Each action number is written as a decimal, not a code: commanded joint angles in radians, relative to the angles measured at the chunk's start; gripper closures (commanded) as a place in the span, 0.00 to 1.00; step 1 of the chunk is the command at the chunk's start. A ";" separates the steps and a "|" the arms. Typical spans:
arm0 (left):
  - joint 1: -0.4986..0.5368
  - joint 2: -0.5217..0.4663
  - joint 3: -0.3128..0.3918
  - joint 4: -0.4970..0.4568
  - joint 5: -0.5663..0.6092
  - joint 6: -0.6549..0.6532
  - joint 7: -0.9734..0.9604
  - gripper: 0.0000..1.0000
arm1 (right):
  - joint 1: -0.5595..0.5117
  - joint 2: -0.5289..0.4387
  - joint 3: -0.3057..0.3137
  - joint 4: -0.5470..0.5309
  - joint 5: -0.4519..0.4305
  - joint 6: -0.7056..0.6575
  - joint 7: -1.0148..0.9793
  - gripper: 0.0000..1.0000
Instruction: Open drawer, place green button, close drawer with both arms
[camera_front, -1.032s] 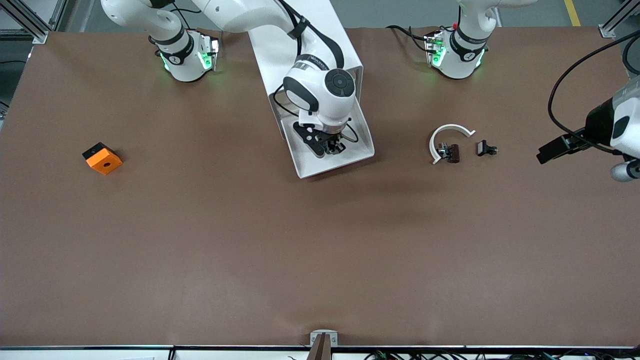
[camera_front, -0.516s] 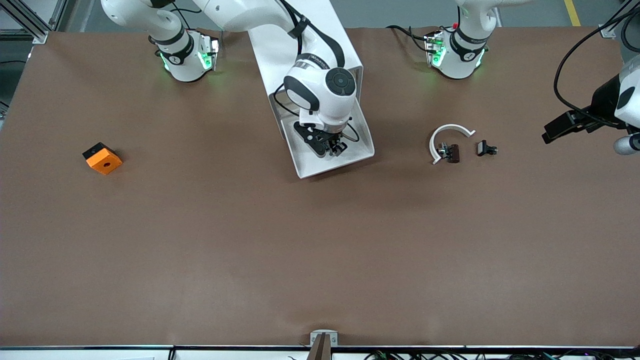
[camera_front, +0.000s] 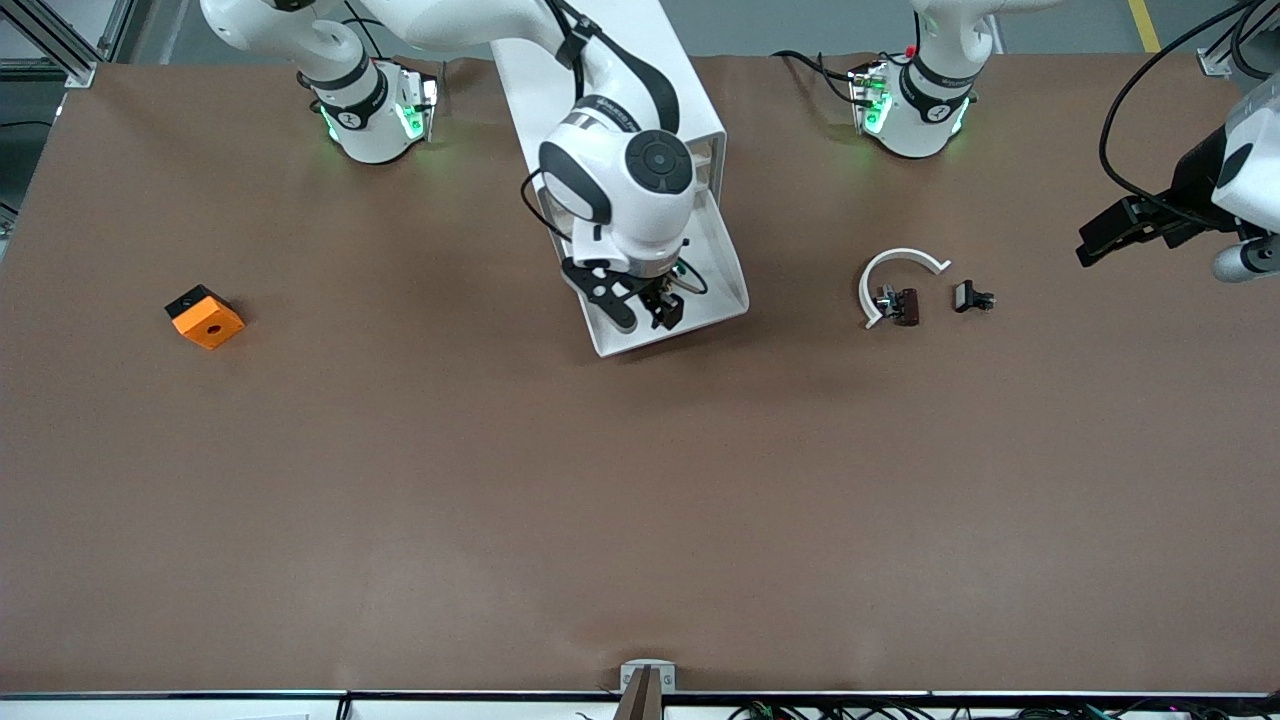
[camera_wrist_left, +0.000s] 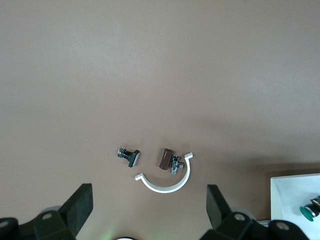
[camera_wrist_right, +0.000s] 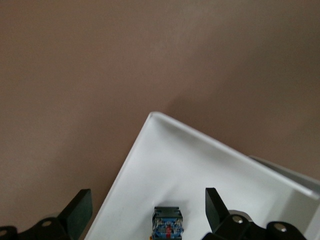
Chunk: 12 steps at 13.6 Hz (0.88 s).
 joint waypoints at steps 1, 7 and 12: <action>0.015 -0.058 -0.022 -0.072 0.019 0.041 0.062 0.00 | -0.091 -0.052 0.012 0.045 0.091 -0.085 -0.190 0.00; 0.018 -0.058 -0.022 -0.072 0.016 0.031 0.166 0.00 | -0.308 -0.207 0.005 0.034 0.096 -0.298 -0.643 0.00; 0.015 -0.078 -0.025 -0.086 0.013 0.019 0.166 0.00 | -0.518 -0.348 0.005 -0.052 0.097 -0.402 -1.008 0.00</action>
